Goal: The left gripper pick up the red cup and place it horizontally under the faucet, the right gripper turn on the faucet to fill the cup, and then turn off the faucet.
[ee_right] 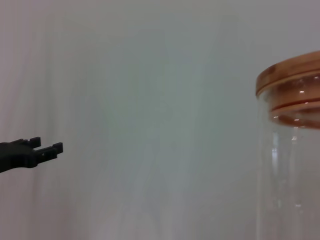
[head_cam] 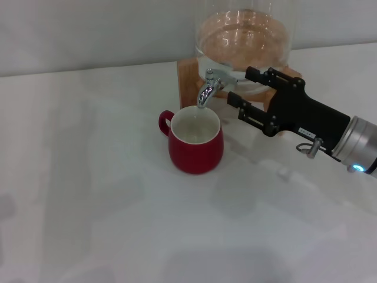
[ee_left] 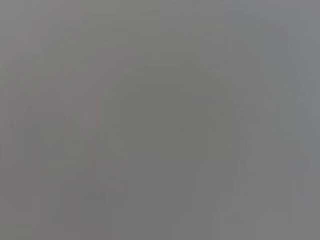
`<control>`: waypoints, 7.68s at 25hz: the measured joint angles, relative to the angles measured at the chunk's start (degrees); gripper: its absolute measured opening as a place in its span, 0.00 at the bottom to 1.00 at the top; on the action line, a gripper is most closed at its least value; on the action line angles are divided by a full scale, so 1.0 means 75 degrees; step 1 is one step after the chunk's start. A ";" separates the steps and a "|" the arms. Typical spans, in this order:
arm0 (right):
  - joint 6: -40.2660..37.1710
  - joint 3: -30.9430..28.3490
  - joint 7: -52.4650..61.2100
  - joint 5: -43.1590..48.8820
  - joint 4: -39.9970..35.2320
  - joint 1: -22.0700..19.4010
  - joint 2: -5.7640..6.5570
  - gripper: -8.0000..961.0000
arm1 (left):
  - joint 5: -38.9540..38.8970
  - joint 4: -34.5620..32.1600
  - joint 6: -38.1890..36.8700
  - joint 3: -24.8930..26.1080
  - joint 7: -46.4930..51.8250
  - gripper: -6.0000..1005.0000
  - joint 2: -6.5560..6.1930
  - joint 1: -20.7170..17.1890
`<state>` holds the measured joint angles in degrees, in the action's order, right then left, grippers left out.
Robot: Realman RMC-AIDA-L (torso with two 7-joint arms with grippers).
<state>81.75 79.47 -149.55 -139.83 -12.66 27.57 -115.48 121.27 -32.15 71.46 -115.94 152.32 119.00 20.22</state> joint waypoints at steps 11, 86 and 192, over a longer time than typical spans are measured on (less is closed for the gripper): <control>-0.0017 0.0227 -0.0005 0.0089 -0.0113 0.0096 -0.0001 0.66 | 0.0053 0.0021 0.0000 0.0011 -0.0027 0.76 0.0000 0.0028; 0.0230 0.1428 0.0078 0.0237 -0.0691 -0.0043 -0.0094 0.66 | 0.0156 0.0243 -0.0094 -0.0011 -0.0176 0.76 0.0000 0.0105; -0.0270 0.1027 -0.0096 -0.0107 -0.0694 -0.0244 -0.0024 0.66 | 0.0155 0.0255 -0.0117 -0.0010 -0.0235 0.75 -0.0012 0.0187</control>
<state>79.72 87.18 -150.28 -140.63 -17.86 25.74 -115.66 122.43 -30.23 70.58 -116.01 150.55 118.91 21.62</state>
